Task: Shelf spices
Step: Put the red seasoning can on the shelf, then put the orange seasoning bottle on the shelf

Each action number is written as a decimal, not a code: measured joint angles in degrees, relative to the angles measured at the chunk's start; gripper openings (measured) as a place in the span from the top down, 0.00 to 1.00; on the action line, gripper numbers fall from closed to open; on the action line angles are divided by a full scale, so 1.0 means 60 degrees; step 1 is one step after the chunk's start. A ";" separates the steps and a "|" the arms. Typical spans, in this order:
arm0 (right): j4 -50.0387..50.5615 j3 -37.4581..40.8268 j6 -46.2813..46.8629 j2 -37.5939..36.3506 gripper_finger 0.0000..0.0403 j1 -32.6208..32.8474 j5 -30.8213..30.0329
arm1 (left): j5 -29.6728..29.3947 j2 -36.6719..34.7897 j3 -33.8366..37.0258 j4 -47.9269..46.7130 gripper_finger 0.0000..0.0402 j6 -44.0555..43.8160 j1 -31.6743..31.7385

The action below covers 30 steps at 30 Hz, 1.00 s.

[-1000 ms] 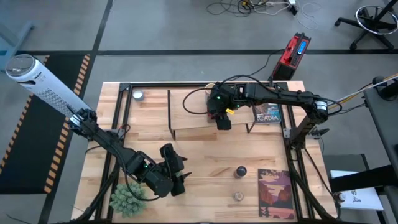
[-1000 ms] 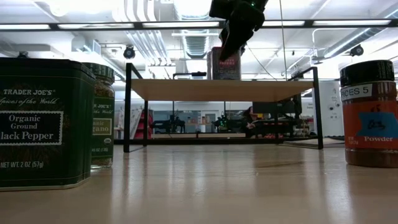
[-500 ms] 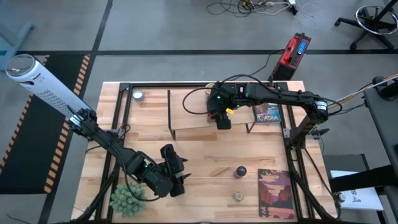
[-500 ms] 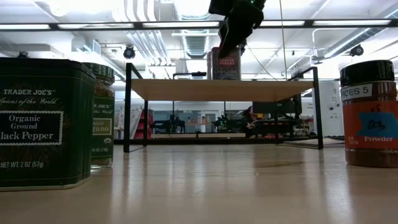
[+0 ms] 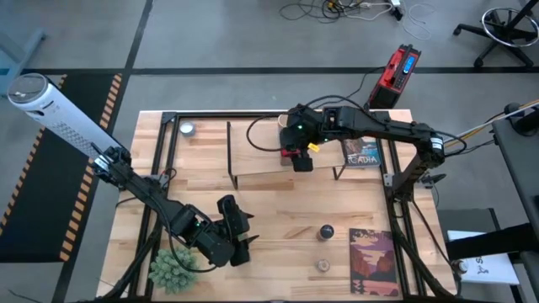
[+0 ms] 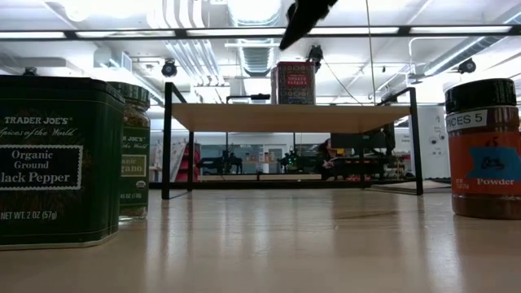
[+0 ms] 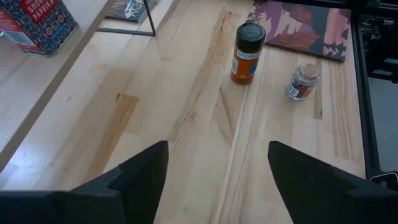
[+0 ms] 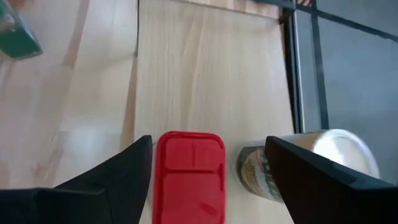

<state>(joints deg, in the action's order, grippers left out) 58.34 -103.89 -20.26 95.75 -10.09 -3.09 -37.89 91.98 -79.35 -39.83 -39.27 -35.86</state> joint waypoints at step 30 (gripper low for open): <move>0.2311 -0.1563 0.2346 -0.0252 0.39 0.6368 -0.0712 | -0.0062 -0.0025 -0.0004 0.0734 0.39 0.1730 0.0103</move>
<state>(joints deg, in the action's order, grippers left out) 72.20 -113.26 -6.18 94.24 28.12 -7.37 -38.26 91.83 -79.37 -35.43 -28.88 -35.24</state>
